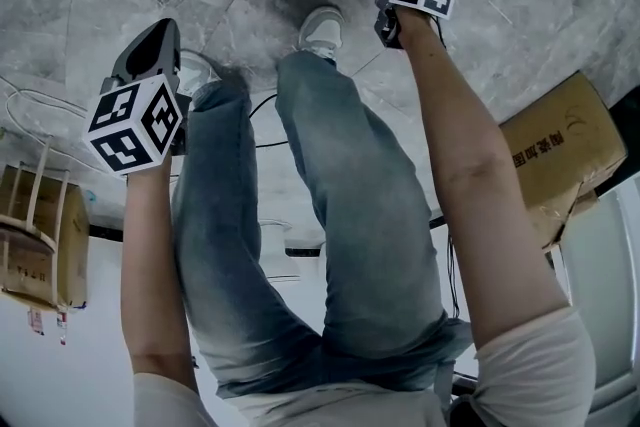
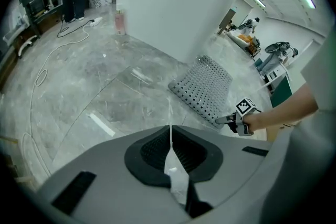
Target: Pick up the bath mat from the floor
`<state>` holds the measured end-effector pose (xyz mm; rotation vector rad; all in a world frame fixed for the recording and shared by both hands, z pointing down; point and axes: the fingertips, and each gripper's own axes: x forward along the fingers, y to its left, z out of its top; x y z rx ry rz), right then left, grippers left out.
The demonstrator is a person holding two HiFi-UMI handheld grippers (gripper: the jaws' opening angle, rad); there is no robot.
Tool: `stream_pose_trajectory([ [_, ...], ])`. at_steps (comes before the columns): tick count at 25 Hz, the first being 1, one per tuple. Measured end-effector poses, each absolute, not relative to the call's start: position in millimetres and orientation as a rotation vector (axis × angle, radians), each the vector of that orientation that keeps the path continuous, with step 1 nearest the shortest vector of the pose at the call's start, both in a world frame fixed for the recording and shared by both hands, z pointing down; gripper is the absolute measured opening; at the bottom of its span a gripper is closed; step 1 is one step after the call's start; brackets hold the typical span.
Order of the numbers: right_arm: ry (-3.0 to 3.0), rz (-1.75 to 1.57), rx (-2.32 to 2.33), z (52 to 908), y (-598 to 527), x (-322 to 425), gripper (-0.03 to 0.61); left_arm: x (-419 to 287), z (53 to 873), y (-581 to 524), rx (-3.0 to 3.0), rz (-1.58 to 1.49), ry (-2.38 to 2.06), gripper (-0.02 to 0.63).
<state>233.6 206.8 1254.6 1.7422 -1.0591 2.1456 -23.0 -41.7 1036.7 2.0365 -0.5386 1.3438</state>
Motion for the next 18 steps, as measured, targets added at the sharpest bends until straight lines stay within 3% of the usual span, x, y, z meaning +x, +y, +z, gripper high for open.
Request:
stream_pose_trajectory([
  [13,-1.05,2.207,1.93,1257.1,202.4,227.7,0.353,-25.7,1045.9,-43.4,2.034,1.352,-0.489,0.018],
  [18,-1.163,2.191,1.956,1240.6,194.2,227.4,0.253,-34.0,1045.9,-39.1,2.022,1.378,-0.467,0.018],
])
